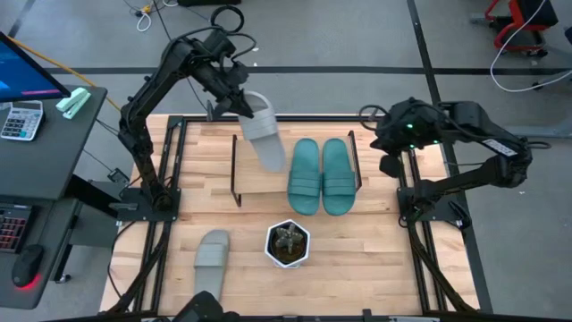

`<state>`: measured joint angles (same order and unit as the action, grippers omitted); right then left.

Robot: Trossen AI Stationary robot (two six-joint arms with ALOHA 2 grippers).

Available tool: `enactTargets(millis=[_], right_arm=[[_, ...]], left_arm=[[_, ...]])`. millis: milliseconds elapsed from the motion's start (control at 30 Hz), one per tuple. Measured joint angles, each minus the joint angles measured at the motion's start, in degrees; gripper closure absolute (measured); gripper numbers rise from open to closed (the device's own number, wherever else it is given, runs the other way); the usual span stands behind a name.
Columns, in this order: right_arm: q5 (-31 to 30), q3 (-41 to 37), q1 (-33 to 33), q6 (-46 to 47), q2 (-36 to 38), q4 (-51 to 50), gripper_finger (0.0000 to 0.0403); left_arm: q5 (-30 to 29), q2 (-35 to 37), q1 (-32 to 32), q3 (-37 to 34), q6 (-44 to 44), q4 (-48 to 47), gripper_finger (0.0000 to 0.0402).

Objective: Pick and place slides into the shelf
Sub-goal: Put the right gray slide on the shelf

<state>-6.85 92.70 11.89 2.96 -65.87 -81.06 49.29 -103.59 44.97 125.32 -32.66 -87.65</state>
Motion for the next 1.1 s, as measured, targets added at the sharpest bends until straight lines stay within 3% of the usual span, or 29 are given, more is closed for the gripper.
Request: enactTargets(millis=[567, 733, 1100], right_arm=[[7.1, -0.2, 10.5, -1.7, -5.0, 3.4, 0.0398], [7.8, -0.2, 10.7, -1.7, -4.7, 3.4, 0.0400], [8.6, -0.2, 10.5, -1.6, -3.4, 3.4, 0.0400]], left_arm=[[0.5, -1.7, -2.2, 0.0, -4.0, -2.3, 0.0395], [8.5, -2.4, 0.9, -0.1, -4.8, -2.3, 0.0395], [11.0, -2.4, 1.2, -0.1, -2.1, -2.4, 0.0395]])
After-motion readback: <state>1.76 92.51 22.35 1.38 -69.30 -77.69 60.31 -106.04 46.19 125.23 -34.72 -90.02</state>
